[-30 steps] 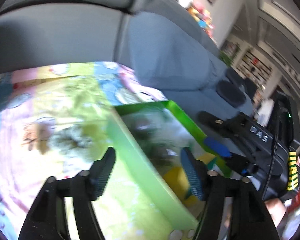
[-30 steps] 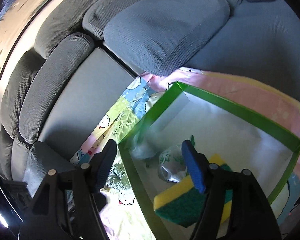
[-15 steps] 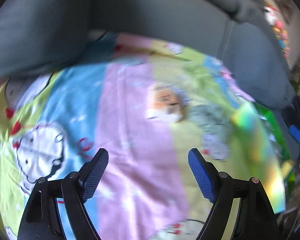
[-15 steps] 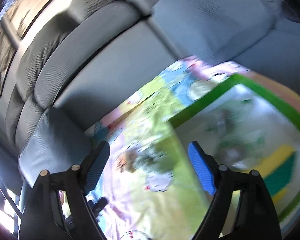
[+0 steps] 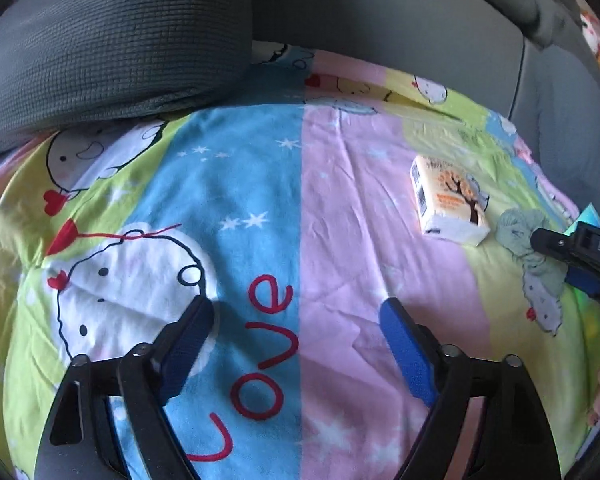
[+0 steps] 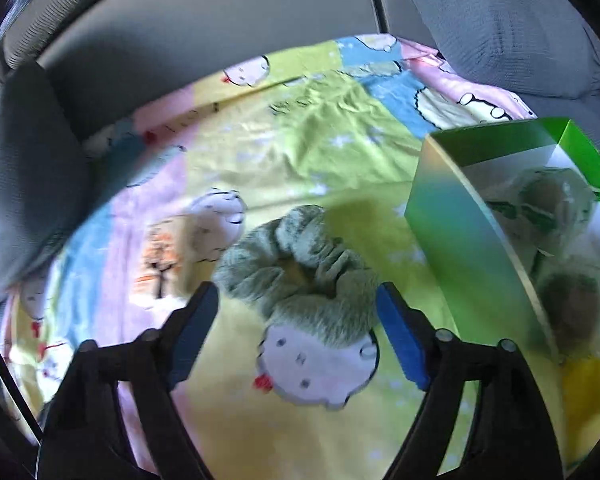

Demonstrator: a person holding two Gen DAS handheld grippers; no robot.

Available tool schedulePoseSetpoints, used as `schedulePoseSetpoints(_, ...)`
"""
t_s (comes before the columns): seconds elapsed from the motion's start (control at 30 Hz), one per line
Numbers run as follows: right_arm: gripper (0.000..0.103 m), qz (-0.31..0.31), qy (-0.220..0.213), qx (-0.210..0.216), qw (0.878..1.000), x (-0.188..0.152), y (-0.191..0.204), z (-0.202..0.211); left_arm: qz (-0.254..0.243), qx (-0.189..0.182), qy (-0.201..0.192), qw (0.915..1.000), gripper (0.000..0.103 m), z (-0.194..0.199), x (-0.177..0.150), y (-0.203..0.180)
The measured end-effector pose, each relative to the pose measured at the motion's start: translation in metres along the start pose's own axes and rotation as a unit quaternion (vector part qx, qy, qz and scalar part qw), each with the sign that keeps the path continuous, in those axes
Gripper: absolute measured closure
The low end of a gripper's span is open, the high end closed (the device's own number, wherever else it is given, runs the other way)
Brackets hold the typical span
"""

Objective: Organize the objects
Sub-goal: 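Move the right tool to the grey-green knitted cloth and close on it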

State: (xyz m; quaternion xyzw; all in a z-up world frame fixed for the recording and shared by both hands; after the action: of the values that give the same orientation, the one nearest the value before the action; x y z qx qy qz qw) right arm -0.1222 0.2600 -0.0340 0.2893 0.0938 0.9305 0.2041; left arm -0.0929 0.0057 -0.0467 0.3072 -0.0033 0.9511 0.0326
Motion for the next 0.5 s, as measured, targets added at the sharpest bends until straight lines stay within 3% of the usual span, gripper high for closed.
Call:
schedulePoseSetpoints(0.07,0.044,0.005,0.01,-0.014,1.0,-0.003,-0.005,-0.014,-0.023,0.016,0.013,0.9995,0.001,-0.006,0.001,-0.007)
schedulePoseSetpoints(0.13,0.056,0.018,-0.014,-0.024,0.999,-0.003,-0.005,-0.014,-0.032,0.026,0.018,0.999,0.001,-0.008,0.001,-0.008)
schedulePoseSetpoints(0.27,0.074,0.007,-0.013,-0.022,1.0,-0.004,-0.012,-0.011,-0.021,0.012,0.015,0.9996,0.001,-0.008,0.0,-0.003)
schedulePoseSetpoints(0.33,0.081,-0.009,-0.002,-0.003,1.0,-0.005,-0.018,-0.008,-0.026,0.019,0.018,0.9993,0.001,-0.008,0.001,-0.004)
schedulePoseSetpoints(0.5,0.085,-0.054,0.047,0.077,0.994,-0.019,-0.031,0.007,-0.025,0.018,0.018,0.9994,0.001,-0.007,0.0,-0.005)
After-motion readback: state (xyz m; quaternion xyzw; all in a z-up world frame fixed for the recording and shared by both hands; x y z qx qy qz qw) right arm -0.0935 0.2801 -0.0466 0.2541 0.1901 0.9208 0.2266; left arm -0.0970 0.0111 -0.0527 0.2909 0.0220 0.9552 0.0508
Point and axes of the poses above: each gripper's, at about its wrist camera, not at the fingertips, and z roughly against the way its jaws point, y to its left, x to its top, the point moved 6 cm from there along -z, roughly the way its jaws point, and after that the axes turned 13 degrees about -z, right-handed, at the moved point
